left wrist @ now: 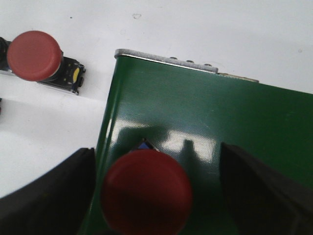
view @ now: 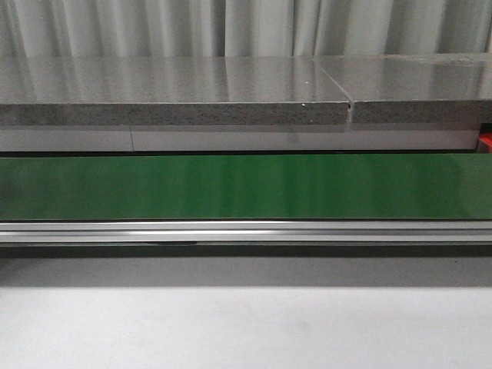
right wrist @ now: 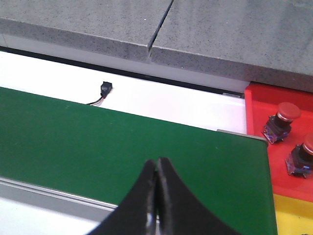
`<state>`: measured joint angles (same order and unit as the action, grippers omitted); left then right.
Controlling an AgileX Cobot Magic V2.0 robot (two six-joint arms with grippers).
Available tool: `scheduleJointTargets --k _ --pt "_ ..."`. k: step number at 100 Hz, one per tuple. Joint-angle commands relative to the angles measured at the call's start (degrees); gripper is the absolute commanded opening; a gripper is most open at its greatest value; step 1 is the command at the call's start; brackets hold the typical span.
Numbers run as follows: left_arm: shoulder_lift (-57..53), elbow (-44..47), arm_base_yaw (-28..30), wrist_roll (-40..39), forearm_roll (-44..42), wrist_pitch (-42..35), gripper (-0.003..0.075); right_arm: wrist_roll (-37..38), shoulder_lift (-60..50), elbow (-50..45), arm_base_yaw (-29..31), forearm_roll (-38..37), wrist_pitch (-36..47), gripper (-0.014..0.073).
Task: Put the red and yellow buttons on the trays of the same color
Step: 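Carry the red button over the green belt with the left gripper, then set the red button on the belt and open the left gripper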
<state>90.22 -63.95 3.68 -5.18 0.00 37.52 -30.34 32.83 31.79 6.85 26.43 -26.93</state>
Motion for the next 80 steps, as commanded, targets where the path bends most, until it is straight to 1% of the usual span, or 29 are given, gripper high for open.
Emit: scheduleJointTargets --k 1,17,44,58,80 --pt "-2.1 -2.0 -1.4 0.4 0.7 -2.1 0.0600 -0.6 -0.1 1.4 0.1 1.4 3.7 -0.0067" --pt "-2.1 -4.4 -3.2 1.4 0.8 -1.0 0.0600 -0.6 -0.1 1.4 0.1 1.4 3.7 -0.0067" --pt "-2.1 -11.7 -2.2 1.4 0.4 1.5 0.0600 -0.6 -0.1 1.4 0.1 1.4 3.7 -0.0067" --pt "-2.1 -13.0 0.8 0.0 0.4 2.7 0.0600 -0.6 -0.1 1.4 0.1 1.4 3.7 -0.0067" --pt "-2.1 -13.0 8.7 -0.6 0.5 5.9 0.0600 -0.6 -0.1 1.4 0.1 1.4 3.7 -0.0067"
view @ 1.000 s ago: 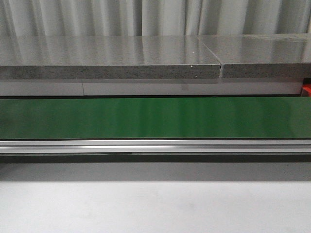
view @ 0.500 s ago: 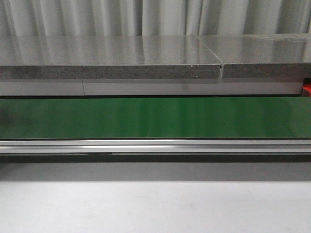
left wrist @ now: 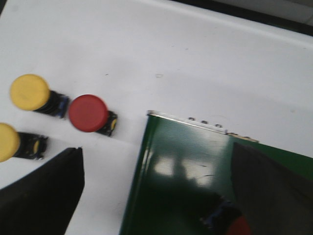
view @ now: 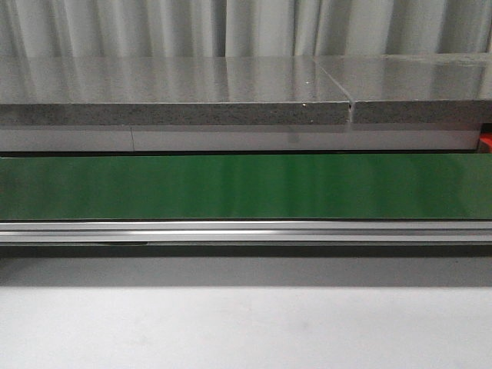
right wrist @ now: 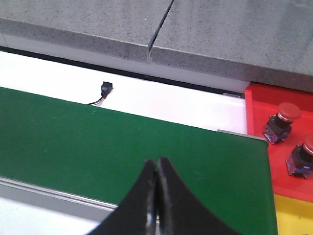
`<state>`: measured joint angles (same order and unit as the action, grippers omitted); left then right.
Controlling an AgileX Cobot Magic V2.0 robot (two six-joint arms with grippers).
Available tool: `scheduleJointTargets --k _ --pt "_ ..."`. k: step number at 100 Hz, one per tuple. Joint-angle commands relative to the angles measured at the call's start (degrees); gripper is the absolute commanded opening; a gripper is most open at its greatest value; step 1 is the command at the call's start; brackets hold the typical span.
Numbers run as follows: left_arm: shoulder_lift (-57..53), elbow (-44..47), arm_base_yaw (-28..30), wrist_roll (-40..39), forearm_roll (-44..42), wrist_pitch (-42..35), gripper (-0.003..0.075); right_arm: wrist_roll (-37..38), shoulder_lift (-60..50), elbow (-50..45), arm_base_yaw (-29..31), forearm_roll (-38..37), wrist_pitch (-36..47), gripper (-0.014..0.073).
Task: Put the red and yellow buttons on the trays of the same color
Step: 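Set the red button on the belt and open the left gripper, then move the left gripper to a yellow push button and grasp it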
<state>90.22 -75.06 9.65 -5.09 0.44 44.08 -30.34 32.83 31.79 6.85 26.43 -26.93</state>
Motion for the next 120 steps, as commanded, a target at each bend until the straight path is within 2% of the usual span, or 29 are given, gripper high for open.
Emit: scheduleJointTargets --k 1,17,49,102,120 --pt "-2.1 -1.9 2.9 -0.7 0.1 -0.6 0.0600 -0.6 -0.1 1.4 0.1 1.4 3.7 -0.0067" --pt "-2.1 -0.2 8.4 -0.7 0.1 0.0 0.0600 -0.6 -0.1 1.4 0.1 1.4 3.7 -0.0067" --pt "-1.8 4.9 15.8 -1.7 0.2 -6.0 0.0600 -0.6 -0.1 1.4 0.1 1.4 3.7 -0.0067" --pt "6.3 4.5 17.3 -1.7 1.3 -13.7 0.0600 -0.6 -0.1 1.4 0.1 1.4 3.7 -0.0067" --pt "9.5 1.6 17.3 -1.7 1.1 -13.7 0.0600 -0.6 -0.1 1.4 0.1 1.4 3.7 -0.0067"
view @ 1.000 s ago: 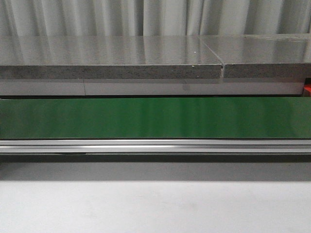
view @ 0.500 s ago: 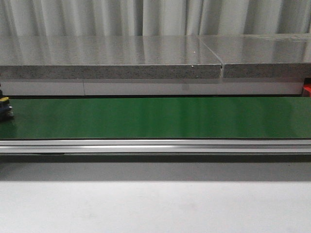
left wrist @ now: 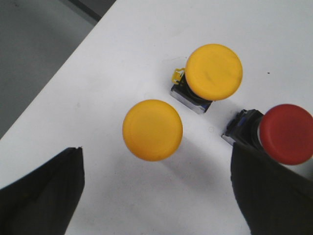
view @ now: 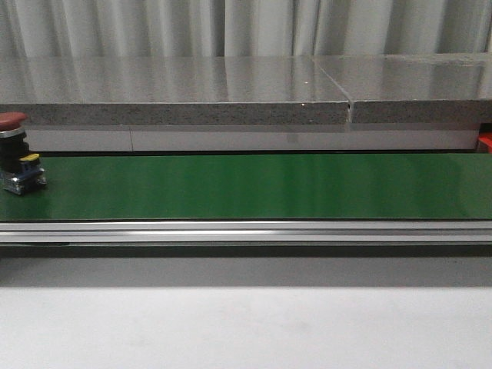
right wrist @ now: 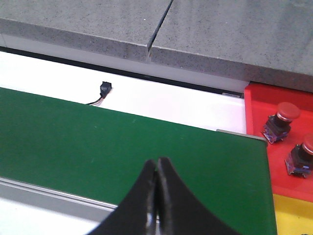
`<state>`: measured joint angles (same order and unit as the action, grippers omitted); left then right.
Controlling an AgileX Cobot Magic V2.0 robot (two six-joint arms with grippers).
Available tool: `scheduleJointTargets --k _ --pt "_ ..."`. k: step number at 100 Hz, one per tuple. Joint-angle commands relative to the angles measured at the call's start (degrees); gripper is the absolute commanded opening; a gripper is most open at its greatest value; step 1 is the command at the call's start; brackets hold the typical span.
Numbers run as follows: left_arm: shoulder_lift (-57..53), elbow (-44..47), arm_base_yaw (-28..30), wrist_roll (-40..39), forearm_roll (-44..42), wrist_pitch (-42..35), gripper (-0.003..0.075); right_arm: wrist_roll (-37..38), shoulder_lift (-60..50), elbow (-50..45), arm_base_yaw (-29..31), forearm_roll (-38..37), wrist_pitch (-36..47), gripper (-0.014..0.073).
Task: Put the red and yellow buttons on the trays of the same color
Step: 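Move the left gripper to a yellow push button and grasp it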
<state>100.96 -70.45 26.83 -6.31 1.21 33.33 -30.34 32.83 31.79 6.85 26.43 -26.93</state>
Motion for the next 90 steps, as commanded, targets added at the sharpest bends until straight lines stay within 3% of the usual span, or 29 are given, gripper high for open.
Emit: scheduleJointTargets --k 1,75,82,90 --pt "-1.3 -3.3 0.1 -0.5 0.4 -2.9 0.0600 -0.6 -0.1 1.4 0.1 1.4 3.7 -0.0067" --pt "6.6 -6.7 0.1 -0.3 0.1 -2.5 0.0599 -0.6 -0.1 1.4 0.1 1.4 3.7 -0.0067" --pt "6.6 -6.7 0.1 -0.3 0.1 -2.6 0.0577 -0.6 -0.1 1.4 0.1 1.4 3.7 -0.0067" --pt "6.6 -6.7 0.1 -0.3 0.1 -2.8 0.0498 -0.6 -0.1 1.4 0.1 1.4 3.7 -0.0067"
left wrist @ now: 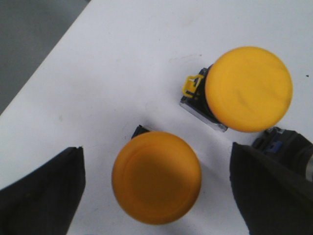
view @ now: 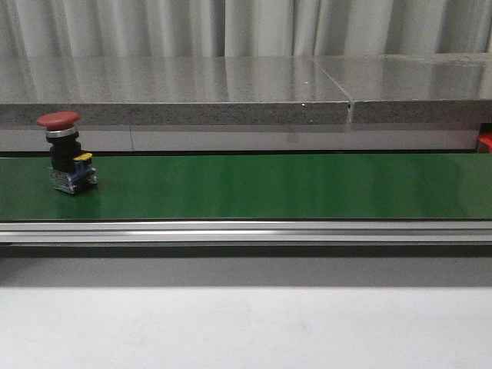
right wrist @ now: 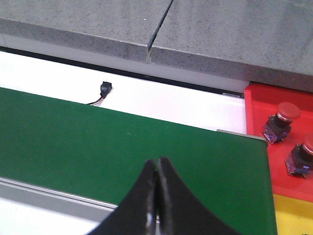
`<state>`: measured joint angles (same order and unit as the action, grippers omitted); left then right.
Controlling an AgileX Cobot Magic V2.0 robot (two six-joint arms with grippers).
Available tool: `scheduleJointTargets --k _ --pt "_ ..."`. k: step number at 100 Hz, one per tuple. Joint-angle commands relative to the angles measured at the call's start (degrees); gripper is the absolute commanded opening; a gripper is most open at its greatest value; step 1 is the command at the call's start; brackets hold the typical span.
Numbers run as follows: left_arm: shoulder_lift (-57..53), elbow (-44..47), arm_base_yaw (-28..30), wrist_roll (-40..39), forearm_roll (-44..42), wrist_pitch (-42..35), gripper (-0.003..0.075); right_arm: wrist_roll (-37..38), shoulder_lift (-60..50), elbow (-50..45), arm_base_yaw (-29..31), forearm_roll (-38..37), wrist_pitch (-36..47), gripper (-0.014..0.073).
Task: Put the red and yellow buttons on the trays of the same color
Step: 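Move the left gripper to a yellow push button and grasp it, then set the yellow button on the belt and open the left gripper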
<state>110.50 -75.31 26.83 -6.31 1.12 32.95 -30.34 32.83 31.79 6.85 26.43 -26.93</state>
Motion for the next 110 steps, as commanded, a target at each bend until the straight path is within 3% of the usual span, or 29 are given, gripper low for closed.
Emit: scheduleJointTargets --k 1,23,41,77,110 --pt "-3.0 -1.9 0.1 -0.3 0.2 -2.4 0.0489 -0.6 -0.1 1.4 0.1 1.4 3.7 -0.0067" --pt "-3.0 -1.9 0.1 -0.3 0.2 -2.2 0.0162 -0.6 -0.1 1.4 0.1 1.4 3.7 -0.0067" --pt "-5.0 -1.9 0.1 -0.3 0.2 -0.2 -0.0017 -0.6 -0.1 1.4 0.1 1.4 3.7 -0.0067" --pt "-19.1 -1.9 -3.0 -0.3 0.8 2.6 -0.0019 -0.6 -0.1 1.4 0.1 1.4 3.7 -0.0067" --pt "-26.6 -1.8 -13.8 0.6 0.8 6.0 -0.0019 -0.6 -0.1 1.4 0.1 1.4 3.7 -0.0067"
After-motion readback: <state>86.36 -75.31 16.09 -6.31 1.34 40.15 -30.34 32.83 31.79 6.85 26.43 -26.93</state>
